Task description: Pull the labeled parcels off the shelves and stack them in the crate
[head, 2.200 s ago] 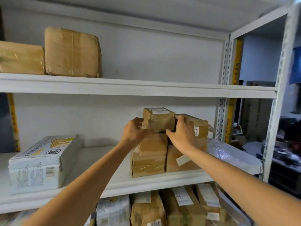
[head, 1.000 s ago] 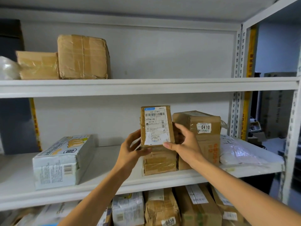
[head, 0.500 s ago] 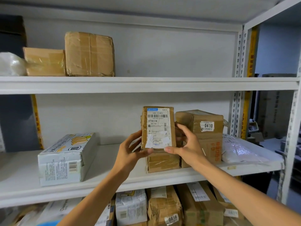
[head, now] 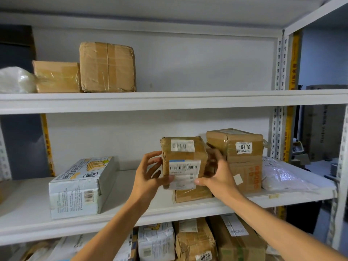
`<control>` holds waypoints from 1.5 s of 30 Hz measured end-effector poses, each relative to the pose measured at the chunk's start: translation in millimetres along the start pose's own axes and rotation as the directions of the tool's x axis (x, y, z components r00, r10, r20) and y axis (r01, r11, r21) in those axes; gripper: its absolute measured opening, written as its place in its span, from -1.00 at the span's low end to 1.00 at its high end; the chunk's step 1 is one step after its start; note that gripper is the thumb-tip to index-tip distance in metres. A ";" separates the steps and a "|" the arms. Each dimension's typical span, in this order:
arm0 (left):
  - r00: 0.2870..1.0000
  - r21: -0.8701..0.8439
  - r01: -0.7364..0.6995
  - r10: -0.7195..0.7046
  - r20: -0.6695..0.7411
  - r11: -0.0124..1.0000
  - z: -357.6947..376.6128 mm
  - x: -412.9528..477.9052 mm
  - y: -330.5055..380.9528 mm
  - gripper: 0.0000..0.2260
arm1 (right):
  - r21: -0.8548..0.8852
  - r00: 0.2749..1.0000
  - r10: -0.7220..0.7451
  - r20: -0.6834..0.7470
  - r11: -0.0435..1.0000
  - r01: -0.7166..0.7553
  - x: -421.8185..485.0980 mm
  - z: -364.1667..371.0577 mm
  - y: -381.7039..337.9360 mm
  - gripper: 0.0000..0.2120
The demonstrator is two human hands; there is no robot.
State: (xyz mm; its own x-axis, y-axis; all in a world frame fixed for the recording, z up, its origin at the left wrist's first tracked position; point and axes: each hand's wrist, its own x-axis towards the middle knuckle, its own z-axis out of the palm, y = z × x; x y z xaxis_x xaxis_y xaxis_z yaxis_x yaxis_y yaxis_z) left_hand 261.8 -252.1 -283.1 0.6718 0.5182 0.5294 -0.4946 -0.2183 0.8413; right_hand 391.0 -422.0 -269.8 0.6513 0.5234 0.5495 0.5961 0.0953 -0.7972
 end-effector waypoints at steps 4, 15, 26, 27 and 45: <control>0.999 -0.012 -0.035 0.035 0.005 0.999 -2.2 -2.1 -1.8 -0.37 | -0.018 1.000 -0.002 0.002 1.000 0.002 -3.4 2.3 3.5 -0.32; 0.999 0.179 0.038 -0.038 -0.005 0.983 -5.3 -17.4 16.5 -0.41 | 0.219 0.980 0.187 0.063 0.956 -0.197 -6.3 3.7 5.4 -0.42; 0.981 0.027 0.190 -0.188 -0.051 0.981 -3.6 -23.8 29.0 -0.56 | 0.364 0.993 0.081 0.089 0.925 -0.108 -11.7 -0.7 -16.2 -0.82; 0.981 0.031 0.189 -0.188 -0.056 0.981 -3.8 -24.4 29.6 -0.58 | 0.375 0.993 0.059 0.099 0.922 -0.093 -12.3 -1.3 -16.3 -0.80; 0.988 0.000 0.079 -0.078 -0.132 0.997 -12.6 -19.7 36.5 -0.60 | 0.588 0.983 0.069 0.173 0.793 -0.159 6.3 5.1 -29.7 -0.70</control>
State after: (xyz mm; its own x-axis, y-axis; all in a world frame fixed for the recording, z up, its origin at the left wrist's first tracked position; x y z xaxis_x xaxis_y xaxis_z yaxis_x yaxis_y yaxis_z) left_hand 223.6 -259.9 -264.2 0.6297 0.6382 0.4429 -0.4403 -0.1766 0.8803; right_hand 375.1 -417.3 -244.0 0.5995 0.6673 0.4419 0.0927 0.4906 -0.8665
